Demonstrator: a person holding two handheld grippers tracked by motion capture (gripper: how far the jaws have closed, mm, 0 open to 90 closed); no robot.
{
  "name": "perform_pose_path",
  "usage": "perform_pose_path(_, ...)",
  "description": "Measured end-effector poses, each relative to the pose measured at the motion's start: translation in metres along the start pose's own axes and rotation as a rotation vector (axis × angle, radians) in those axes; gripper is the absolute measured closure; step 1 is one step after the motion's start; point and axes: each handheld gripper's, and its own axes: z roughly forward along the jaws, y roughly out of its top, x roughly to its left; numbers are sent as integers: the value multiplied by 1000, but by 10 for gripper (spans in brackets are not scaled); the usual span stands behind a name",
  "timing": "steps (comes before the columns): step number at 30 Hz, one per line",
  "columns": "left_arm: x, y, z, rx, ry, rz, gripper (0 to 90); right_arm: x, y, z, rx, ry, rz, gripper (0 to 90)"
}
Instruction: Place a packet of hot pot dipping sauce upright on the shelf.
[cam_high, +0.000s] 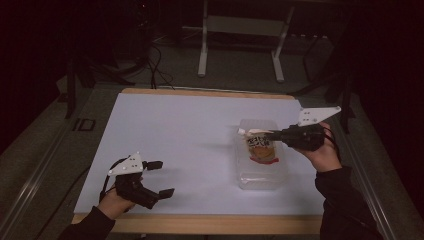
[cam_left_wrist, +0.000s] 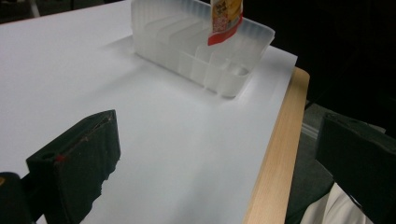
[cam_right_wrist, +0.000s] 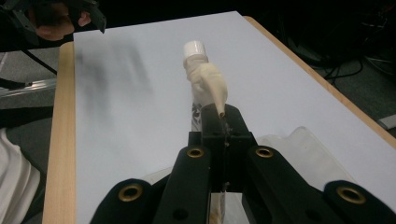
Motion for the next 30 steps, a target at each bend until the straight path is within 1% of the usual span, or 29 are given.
perform_pose_path(1, 0, -1, 0, 0, -2, 0, 6, 0, 0, 0, 0, 0, 0, 900)
perform_pose_path(3, 2, -3, 1, -2, -6, -7, 6, -2, -3, 7, 5, 11, 3, 900)
perform_pose_path(4, 2, -3, 1, -2, -6, -7, 6, -2, -3, 7, 5, 11, 3, 900)
perform_pose_path(7, 4, -6, 2, 2, 9, -7, 6, -4, -8, 17, -5, 26, 20, 900)
perform_pose_path(8, 5, -8, 2, -1, 13, -9, 6, -4, -8, 17, -5, 26, 20, 900)
perform_pose_path(9, 7, -10, 2, 3, 18, -14, 6, -4, -11, 22, -11, 39, 26, 900)
perform_pose_path(10, 7, -10, 2, 3, 18, -14, 6, -4, -11, 22, -11, 39, 26, 900)
perform_pose_path(11, 8, -12, 3, 3, 22, -19, 6, -5, -14, 27, -17, 50, 34, 900)
perform_pose_path(14, 9, -13, 3, 4, 23, -23, 6, -5, -20, 33, -28, 65, 51, 900)
perform_pose_path(16, 10, -13, 3, 0, 25, -25, 6, -5, -22, 35, -31, 67, 51, 900)
perform_pose_path(17, 10, -14, 3, -1, 27, -26, 6, -5, -26, 38, -34, 78, 63, 900)
perform_pose_path(19, 10, -14, 3, -3, 28, -28, 6, -5, -26, 38, -34, 78, 63, 900)
perform_pose_path(20, 11, -14, 3, -6, 28, -33, 6, -5, -33, 40, -34, 86, 76, 900)
perform_pose_path(22, 11, -14, 3, -5, 29, -31, 6, -5, -37, 41, -32, 87, 84, 900)
perform_pose_path(26, 11, -15, 4, -1, 27, -30, 6, -7, -50, 38, -65, 99, 116, 900)
perform_pose_path(28, 11, -15, 4, -2, 27, -31, 6, -8, -55, 35, -78, 89, 133, 900)
perform_pose_path(29, 11, -15, 4, 0, 27, -30, 6, -9, -57, 34, -81, 90, 138, 898)
perform_pose_path(30, 11, -15, 4, 0, 27, -30, 6, -9, -59, 32, -79, 82, 145, 893)
